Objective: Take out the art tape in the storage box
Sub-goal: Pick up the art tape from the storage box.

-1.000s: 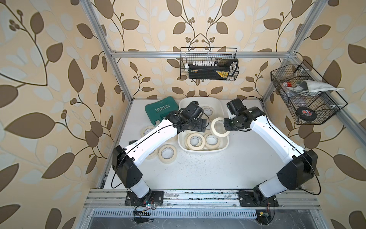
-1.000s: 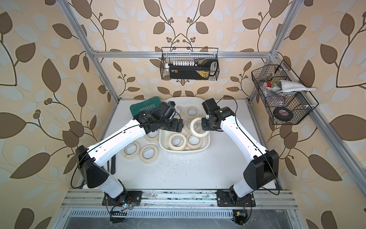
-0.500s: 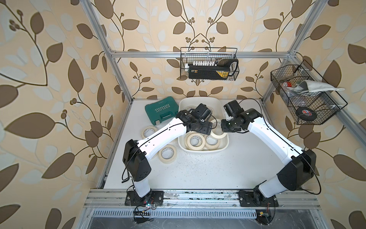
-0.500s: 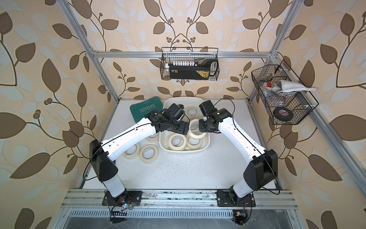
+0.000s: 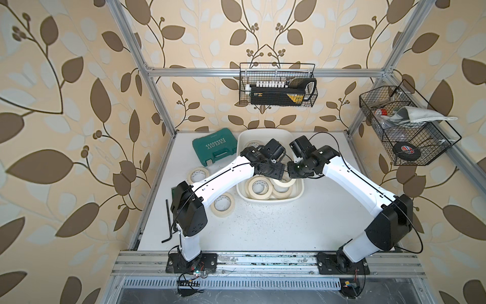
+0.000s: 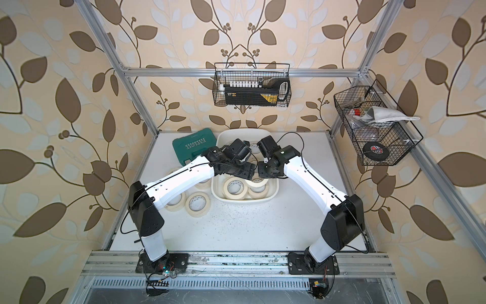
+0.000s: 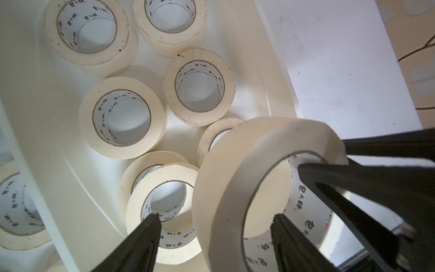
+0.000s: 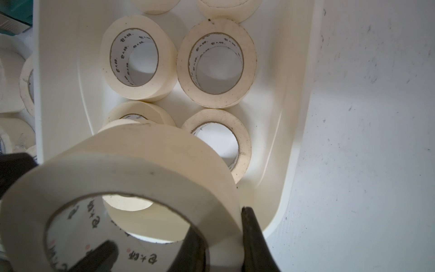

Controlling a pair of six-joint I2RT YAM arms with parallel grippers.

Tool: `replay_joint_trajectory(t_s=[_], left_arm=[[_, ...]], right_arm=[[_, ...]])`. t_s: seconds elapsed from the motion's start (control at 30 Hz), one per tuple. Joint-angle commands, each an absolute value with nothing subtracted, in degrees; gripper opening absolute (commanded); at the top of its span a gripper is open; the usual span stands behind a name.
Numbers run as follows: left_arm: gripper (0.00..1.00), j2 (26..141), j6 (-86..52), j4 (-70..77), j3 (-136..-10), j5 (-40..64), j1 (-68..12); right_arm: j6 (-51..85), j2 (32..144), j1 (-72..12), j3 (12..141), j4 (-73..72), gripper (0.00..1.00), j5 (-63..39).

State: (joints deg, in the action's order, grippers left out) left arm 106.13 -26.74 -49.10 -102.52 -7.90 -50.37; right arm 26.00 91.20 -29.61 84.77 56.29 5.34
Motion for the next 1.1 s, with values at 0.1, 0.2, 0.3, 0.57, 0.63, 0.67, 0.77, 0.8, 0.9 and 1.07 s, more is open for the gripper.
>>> replay_joint_trajectory(t_s=[0.1, 0.2, 0.3, 0.57, 0.63, 0.67, 0.77, 0.8, 0.9, 1.07], left_arm=[[0.52, 108.09, -26.35, -51.50, -106.28, -11.93, -50.89], [0.39, 108.33, -26.79, -51.84, -106.35, -12.04, -50.89], [0.27, 107.75, -27.08, -52.11, -106.16, -12.00, -50.84], [0.11, 105.54, -27.95, -55.05, -106.17, -12.51, -50.38], [0.08, 104.27, -28.31, -55.65, -105.49, -11.59, -49.89], [0.07, 103.47, -28.54, -55.87, -104.98, -11.15, -49.62], [0.06, 100.91, -29.07, -56.67, -103.03, -10.01, -48.85], [0.06, 100.08, -29.22, -57.01, -102.28, -9.48, -48.57], [0.05, 97.43, -29.99, -58.39, -99.97, -8.48, -47.91], [0.05, 92.76, -31.05, -60.41, -95.46, -7.20, -47.81]], right_arm=[[27.42, 90.12, -30.61, 85.70, 55.03, 0.00, 5.32], [27.55, 89.61, -30.84, 85.33, 54.92, 0.05, 5.23], [27.60, 89.00, -30.98, 85.03, 54.80, 0.15, 5.14], [27.57, 85.15, -31.00, 84.29, 52.97, 0.42, 3.15], [27.50, 83.56, -31.00, 84.28, 52.58, 0.49, 2.65], [27.40, 82.62, -31.00, 84.27, 52.38, 0.52, 2.40], [27.24, 79.51, -31.01, 83.86, 51.28, 0.59, 1.61], [27.08, 78.47, -30.98, 83.61, 50.71, 0.61, 1.45], [26.89, 76.20, -30.89, 83.19, 49.35, 0.66, 0.79], [26.38, 74.97, -30.85, 83.13, 48.65, 0.68, 0.74]])
